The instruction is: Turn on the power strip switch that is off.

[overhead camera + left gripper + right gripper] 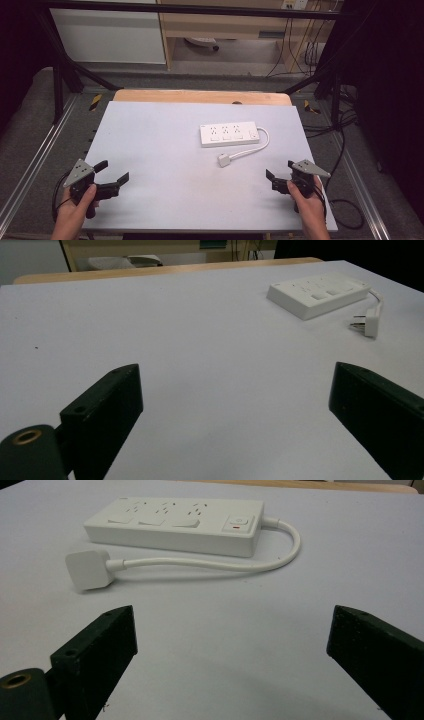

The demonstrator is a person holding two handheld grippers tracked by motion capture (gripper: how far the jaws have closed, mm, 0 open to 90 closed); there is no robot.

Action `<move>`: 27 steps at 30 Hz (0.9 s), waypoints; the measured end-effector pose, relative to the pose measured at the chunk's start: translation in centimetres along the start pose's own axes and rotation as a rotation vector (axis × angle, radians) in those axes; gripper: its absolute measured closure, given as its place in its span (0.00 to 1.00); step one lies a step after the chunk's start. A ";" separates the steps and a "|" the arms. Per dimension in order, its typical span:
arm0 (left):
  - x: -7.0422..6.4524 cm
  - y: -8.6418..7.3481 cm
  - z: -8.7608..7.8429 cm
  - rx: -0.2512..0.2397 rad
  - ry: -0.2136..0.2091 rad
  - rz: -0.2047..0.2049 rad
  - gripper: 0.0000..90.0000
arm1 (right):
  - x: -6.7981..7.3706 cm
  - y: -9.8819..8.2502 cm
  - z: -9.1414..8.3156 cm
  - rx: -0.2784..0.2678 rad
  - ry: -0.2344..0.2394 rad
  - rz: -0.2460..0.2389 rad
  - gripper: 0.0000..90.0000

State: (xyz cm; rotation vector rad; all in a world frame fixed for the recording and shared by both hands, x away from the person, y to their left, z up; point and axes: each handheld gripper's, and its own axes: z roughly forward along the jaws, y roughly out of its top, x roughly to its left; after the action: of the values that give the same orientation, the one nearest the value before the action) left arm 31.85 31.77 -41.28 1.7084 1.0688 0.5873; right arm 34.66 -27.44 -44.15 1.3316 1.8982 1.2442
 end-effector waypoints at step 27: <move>-0.4 -0.1 0.1 0.009 -0.016 0.030 0.07 | 1.0 1.7 -1.2 -0.058 0.036 -0.045 0.05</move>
State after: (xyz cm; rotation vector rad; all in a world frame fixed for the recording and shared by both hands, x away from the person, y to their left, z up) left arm 31.72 31.36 -41.33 1.7366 1.0376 0.5880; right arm 34.07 -26.88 -42.01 1.2375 1.8913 1.2993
